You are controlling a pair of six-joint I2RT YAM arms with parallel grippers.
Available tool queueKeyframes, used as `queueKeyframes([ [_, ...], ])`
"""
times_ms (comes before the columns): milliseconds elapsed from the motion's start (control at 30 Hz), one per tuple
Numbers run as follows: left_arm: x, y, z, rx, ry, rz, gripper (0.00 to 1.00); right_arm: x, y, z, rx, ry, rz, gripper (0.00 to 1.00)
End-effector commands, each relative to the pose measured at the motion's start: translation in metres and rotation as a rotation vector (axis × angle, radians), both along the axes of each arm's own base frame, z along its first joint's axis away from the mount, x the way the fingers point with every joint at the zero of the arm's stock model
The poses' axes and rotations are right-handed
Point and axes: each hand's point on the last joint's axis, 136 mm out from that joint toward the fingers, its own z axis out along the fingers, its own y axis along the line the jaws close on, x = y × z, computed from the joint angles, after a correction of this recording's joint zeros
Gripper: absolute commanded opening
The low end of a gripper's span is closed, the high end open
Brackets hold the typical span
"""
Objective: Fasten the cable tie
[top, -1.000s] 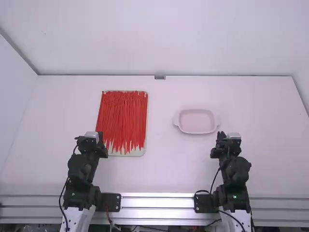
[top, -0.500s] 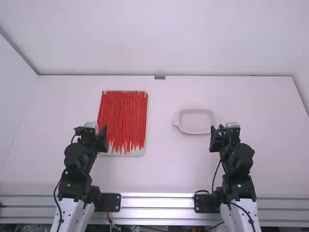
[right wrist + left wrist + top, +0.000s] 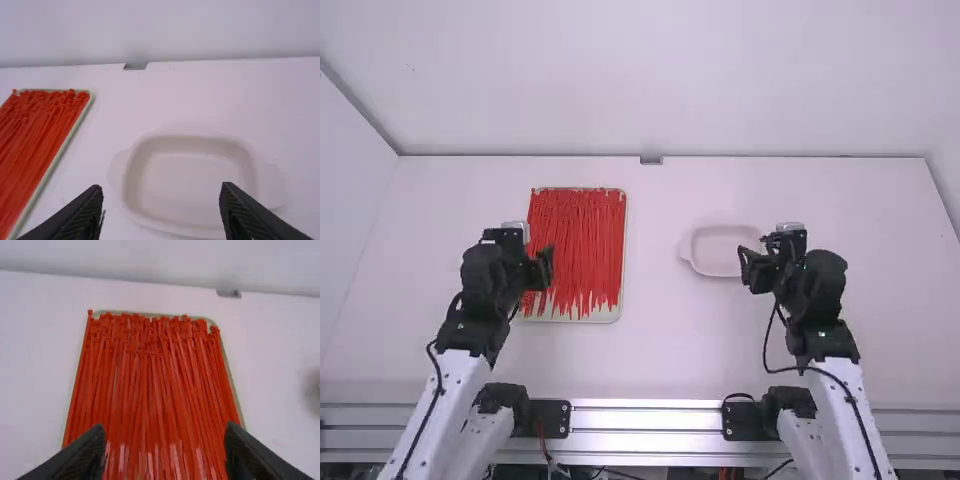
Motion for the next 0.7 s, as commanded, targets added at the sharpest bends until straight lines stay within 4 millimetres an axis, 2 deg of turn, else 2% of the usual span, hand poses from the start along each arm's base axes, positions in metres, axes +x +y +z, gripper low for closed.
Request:
queueKeyframes([
  [0,0.013,-0.004,0.013,-0.031,0.009,-0.001,0.69,0.007,0.018,0.018,0.028,-0.001,0.077,0.69],
  [133,0.026,0.003,0.017,0.004,0.078,0.04,0.77,0.011,0.03,0.012,0.01,0.126,0.097,0.77],
  [300,0.044,0.009,0.019,0.021,0.142,0.064,0.84,0.008,0.041,0.015,-0.044,0.24,0.102,0.84],
  [433,0.062,0.001,0.016,-0.038,0.221,0.018,0.89,0.005,0.048,0.024,-0.102,0.297,0.1,0.88],
  [533,0.076,-0.003,0.013,-0.092,0.302,-0.009,0.92,0.008,0.043,0.027,-0.101,0.325,-0.002,0.92],
  [667,0.091,0.0,0.007,-0.032,0.393,-0.039,0.96,0.012,0.037,0.027,-0.136,0.331,-0.045,0.95],
])
